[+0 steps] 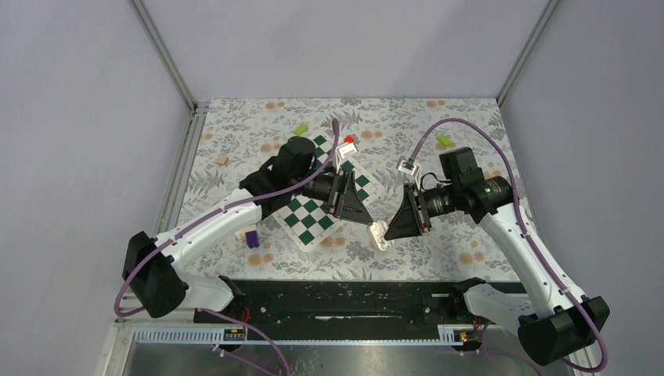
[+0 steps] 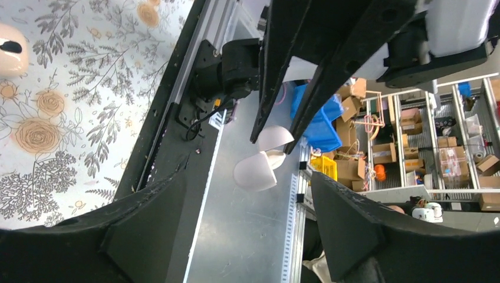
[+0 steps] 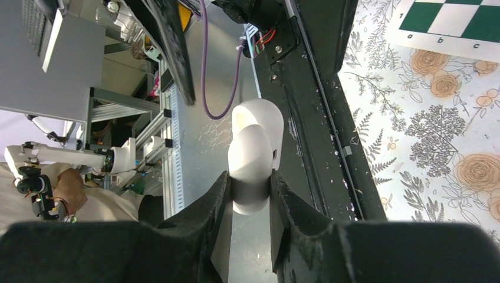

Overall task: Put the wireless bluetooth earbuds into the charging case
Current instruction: Adjust the earbud with the charging case.

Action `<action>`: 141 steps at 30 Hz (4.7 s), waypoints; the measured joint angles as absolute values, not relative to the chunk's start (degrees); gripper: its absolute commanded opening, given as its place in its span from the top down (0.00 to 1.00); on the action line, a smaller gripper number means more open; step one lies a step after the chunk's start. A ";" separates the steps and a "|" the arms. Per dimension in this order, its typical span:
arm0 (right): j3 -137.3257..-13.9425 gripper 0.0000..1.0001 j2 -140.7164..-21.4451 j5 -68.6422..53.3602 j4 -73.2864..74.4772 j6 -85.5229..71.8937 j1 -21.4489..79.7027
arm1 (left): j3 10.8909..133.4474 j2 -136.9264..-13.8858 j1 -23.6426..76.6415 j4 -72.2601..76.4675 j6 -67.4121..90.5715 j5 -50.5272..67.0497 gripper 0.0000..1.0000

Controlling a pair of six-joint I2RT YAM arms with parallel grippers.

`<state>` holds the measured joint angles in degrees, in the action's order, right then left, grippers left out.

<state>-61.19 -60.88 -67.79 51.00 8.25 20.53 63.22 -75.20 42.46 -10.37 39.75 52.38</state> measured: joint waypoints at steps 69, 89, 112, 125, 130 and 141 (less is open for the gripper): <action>-63.40 0.00 -55.00 -44.84 48.25 -4.29 20.62 | 63.42 -86.37 42.92 -3.29 50.43 51.96 1.00; -64.47 0.52 -49.25 -13.08 35.73 -21.45 33.67 | 59.37 -82.43 40.38 4.91 59.46 32.23 1.00; -64.23 0.63 -56.97 -6.50 35.18 -23.83 35.59 | 59.37 -82.46 40.07 7.33 61.21 31.88 1.00; -63.64 0.64 -57.30 -2.98 34.41 -27.16 35.99 | 58.83 -82.46 39.66 8.21 61.82 31.92 1.00; -62.87 0.67 -57.34 -2.17 33.54 -28.86 36.03 | 58.72 -82.48 39.59 8.73 62.00 32.12 1.00; -62.70 0.75 -57.39 -1.04 32.60 -31.38 36.05 | 58.46 -82.48 39.18 9.26 62.22 32.27 1.00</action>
<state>-62.70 -57.39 -1.04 32.60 -31.38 36.05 58.46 -82.48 39.18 9.26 62.22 32.27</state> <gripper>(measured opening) 0.269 0.319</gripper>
